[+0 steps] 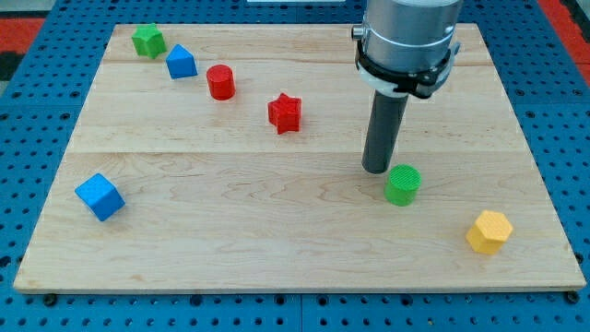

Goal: Push the red star towards left and a bit down

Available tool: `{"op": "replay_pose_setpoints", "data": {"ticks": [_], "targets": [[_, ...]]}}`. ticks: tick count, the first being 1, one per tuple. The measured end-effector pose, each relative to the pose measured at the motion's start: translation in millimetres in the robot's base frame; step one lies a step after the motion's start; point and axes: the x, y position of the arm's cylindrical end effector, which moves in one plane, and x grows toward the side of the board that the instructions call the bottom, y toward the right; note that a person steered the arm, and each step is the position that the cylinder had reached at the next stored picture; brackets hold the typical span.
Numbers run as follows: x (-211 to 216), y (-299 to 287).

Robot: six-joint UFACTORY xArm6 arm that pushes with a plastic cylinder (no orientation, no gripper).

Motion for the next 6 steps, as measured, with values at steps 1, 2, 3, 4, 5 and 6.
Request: {"op": "replay_pose_setpoints", "data": {"ticks": [1, 2, 3, 4, 5, 6], "targets": [[14.8, 7.5], [-11.5, -22.9], [-70.0, -22.7], [-105.6, -37.9], [-112.3, -66.4], [-112.3, -99.8]]}}
